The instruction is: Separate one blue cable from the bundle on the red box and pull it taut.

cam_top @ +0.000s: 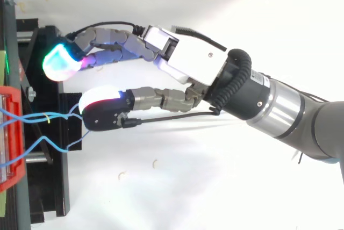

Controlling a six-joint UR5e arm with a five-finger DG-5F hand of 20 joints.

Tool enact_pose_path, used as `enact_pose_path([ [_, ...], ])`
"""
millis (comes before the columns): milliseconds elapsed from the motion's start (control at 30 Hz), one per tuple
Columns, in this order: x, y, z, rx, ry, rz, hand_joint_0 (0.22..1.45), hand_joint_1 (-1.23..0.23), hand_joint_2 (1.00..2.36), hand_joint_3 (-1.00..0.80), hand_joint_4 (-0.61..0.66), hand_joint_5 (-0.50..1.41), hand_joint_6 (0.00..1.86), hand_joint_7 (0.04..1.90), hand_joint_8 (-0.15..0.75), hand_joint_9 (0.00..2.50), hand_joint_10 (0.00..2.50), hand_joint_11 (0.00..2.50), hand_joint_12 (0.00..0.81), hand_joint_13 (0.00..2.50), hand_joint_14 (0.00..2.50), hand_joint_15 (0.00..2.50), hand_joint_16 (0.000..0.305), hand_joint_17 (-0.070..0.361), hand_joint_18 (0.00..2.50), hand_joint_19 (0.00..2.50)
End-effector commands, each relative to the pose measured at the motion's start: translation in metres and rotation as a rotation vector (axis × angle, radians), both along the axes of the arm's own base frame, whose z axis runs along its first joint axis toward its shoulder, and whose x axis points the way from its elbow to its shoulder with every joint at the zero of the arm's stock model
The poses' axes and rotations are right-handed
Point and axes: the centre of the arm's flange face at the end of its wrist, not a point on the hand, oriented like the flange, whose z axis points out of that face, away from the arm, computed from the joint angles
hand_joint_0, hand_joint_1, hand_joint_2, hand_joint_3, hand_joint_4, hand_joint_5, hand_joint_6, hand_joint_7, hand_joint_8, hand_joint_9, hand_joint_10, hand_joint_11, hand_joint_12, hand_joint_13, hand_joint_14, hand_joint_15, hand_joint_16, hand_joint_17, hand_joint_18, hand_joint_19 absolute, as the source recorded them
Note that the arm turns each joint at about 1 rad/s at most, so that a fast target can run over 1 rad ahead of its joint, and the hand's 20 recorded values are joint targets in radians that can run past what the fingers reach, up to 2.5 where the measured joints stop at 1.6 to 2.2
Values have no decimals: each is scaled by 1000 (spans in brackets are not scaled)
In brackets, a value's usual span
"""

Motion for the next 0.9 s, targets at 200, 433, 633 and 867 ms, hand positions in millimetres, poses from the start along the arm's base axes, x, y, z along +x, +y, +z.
enact_pose_path([
  [200, 6, 15, 8, 1, -17, 25, 497, -591, 1004, -447, 326, -127, 503, 918, 333, 694, 5, 234, 365, 403, 0, 43, 48, 109, 468, 137],
  [433, 8, 26, 11, 2, -22, 36, 510, -627, 1004, -445, 322, -112, 503, 1006, 332, 727, 8, 253, 361, 437, 0, 60, 47, 106, 498, 163],
  [633, 8, 33, 12, 9, -27, 46, 542, -669, 1009, -369, 243, -93, 502, 1197, 323, 739, 9, 288, 349, 452, 2, 70, 45, 100, 500, 174],
  [867, 10, 36, 16, 33, -38, 57, 556, -696, 1013, -293, 203, -94, 543, 1281, 320, 751, 7, 307, 349, 462, 2, 72, 44, 99, 506, 184],
])
